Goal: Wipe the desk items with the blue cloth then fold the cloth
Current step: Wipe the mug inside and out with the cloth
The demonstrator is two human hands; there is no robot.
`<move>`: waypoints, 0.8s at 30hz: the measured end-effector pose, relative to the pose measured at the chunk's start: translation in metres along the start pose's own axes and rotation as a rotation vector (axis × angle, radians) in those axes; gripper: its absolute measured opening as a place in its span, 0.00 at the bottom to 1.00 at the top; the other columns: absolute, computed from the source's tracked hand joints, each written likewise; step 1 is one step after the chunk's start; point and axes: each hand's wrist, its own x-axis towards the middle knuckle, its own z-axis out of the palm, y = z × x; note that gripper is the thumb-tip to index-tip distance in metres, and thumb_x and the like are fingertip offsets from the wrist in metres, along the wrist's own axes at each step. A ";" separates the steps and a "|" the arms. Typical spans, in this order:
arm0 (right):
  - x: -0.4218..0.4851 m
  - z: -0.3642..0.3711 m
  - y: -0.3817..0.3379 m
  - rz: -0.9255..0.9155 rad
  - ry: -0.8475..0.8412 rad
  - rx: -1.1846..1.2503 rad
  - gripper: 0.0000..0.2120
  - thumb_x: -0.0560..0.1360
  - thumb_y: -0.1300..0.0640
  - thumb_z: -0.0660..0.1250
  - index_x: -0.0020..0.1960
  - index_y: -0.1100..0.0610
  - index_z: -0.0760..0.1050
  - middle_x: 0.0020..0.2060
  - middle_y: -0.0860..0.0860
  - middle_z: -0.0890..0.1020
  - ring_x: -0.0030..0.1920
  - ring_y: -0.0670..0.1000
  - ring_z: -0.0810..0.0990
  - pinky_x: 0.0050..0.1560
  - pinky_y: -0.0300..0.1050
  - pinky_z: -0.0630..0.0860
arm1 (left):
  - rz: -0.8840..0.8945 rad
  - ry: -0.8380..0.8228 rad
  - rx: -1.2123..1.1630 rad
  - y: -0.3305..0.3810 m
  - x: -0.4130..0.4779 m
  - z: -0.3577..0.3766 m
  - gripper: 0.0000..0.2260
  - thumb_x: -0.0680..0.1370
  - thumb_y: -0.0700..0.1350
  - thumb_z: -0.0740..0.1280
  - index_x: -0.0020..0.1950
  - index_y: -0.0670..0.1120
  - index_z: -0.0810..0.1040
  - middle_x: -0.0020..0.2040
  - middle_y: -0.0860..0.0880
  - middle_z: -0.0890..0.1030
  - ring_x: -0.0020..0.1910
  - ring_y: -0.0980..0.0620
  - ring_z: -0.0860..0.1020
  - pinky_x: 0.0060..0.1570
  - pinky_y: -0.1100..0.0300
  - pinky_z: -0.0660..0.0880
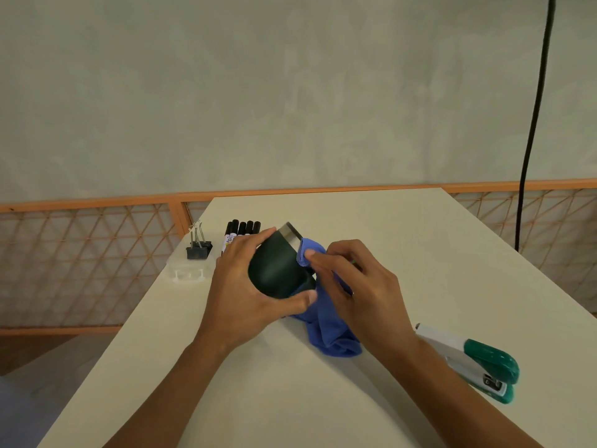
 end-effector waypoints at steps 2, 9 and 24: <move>-0.001 0.000 0.001 0.011 0.038 0.018 0.12 0.81 0.61 0.74 0.64 0.55 0.85 0.55 0.51 0.81 0.47 0.49 0.80 0.42 0.40 0.77 | -0.101 -0.018 -0.168 0.002 0.000 0.000 0.43 0.61 0.64 0.87 0.73 0.61 0.75 0.63 0.68 0.77 0.64 0.60 0.78 0.54 0.60 0.83; -0.003 -0.004 -0.001 0.089 0.119 0.123 0.10 0.80 0.61 0.76 0.62 0.56 0.85 0.57 0.50 0.82 0.54 0.47 0.82 0.47 0.44 0.81 | -0.356 -0.124 -0.719 0.012 0.000 0.007 0.28 0.68 0.62 0.75 0.66 0.54 0.85 0.59 0.48 0.87 0.59 0.46 0.86 0.53 0.50 0.84; 0.003 -0.004 -0.012 0.356 0.112 0.340 0.11 0.83 0.60 0.71 0.65 0.52 0.84 0.58 0.44 0.83 0.58 0.48 0.83 0.54 0.36 0.76 | -0.619 -0.039 -1.020 0.019 0.006 0.005 0.25 0.85 0.61 0.57 0.52 0.50 0.91 0.54 0.44 0.88 0.53 0.46 0.86 0.56 0.47 0.79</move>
